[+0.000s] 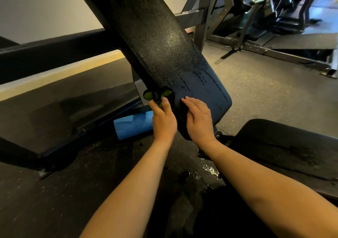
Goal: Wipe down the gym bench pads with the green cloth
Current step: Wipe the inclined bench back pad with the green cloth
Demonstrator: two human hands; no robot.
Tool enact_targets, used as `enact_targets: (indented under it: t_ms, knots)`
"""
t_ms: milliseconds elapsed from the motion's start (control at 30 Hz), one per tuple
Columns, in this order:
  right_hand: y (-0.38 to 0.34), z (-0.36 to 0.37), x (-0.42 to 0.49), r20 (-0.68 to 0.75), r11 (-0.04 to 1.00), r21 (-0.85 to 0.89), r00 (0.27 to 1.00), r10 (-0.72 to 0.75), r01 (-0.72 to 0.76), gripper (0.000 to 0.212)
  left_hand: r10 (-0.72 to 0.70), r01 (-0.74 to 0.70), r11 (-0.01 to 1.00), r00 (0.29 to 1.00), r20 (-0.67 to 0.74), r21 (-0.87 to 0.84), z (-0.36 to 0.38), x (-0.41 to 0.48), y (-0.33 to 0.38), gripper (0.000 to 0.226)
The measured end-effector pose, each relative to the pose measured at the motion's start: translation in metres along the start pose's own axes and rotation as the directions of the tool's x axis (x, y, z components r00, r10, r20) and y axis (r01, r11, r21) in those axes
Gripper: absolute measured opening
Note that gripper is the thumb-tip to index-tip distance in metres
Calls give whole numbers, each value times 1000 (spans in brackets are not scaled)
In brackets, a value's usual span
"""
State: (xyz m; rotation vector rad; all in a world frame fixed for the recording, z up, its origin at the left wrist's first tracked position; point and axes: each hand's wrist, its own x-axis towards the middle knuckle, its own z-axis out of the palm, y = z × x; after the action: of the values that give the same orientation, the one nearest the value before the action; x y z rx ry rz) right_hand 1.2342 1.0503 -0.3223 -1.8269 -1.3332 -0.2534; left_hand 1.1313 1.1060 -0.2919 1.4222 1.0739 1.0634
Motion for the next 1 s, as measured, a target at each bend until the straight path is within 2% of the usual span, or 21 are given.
enact_targets:
  t_ms: [100, 200, 267, 333, 467, 533, 633, 733, 833, 900, 1000]
  knots:
    - [3, -5, -4, -2, 999, 41, 1000, 6, -6, 44, -11, 7, 992, 999, 36, 124, 5, -15, -19, 59]
    - [6, -8, -9, -64, 997, 45, 995, 72, -69, 45, -91, 58, 980, 980, 174, 190, 4, -38, -35, 69]
    - [9, -9, -12, -91, 994, 42, 990, 106, -103, 47, -89, 18, 960, 965, 245, 281, 3, -57, -49, 68]
    - [10, -9, -16, -90, 991, 59, 988, 124, -119, 47, -68, -47, 938, 947, 313, 344, 5, -73, -60, 61]
    - [10, -10, -22, -74, 988, 78, 987, 142, -136, 43, -48, -186, 875, 886, 461, 447, 9, -89, -79, 28]
    - [12, -13, -26, -72, 987, 81, 986, 148, -142, 42, -28, -233, 858, 869, 493, 458, 5, -91, -84, 21]
    - [17, -18, -30, -57, 987, 83, 988, 143, -138, 43, 87, -246, 886, 921, 381, 393, -3, -83, -80, 27]
    - [20, -21, -30, -37, 981, 100, 985, 168, -164, 40, 135, -201, 931, 965, 223, 306, -7, -69, -70, 26]
    - [13, -21, -31, -49, 980, 119, 985, 164, -157, 31, 214, -218, 963, 976, 40, 162, -7, -53, -55, 22]
    - [2, -19, -29, -23, 980, 153, 991, 130, -125, 33, 294, -296, 946, 955, 35, 130, -8, -41, -47, 21]
    - [-20, -20, -16, 24, 961, 260, 996, 88, -91, 39, 364, -376, 915, 926, 102, 148, -7, -32, -32, 25]
